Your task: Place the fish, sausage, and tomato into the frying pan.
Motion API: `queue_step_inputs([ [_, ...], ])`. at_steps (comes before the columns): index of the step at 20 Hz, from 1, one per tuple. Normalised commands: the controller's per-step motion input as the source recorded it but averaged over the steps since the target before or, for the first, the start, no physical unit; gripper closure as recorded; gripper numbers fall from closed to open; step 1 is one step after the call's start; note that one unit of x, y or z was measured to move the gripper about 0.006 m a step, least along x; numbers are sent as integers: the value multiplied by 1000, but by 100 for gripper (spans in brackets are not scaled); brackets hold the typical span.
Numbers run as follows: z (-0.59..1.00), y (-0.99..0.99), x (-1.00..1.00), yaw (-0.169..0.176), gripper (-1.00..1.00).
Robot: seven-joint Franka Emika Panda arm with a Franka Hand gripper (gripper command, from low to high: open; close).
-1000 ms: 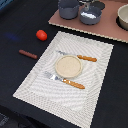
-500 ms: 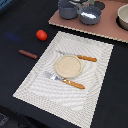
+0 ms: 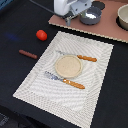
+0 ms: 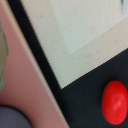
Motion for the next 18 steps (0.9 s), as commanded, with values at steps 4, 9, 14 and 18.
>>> queue_step_inputs([
  [4,-281,-799,-614,0,-100],
  [9,-366,-581,-856,0,-100],
  [14,-333,-498,-915,0,-100],
  [18,-277,-256,-1000,7,-100],
])
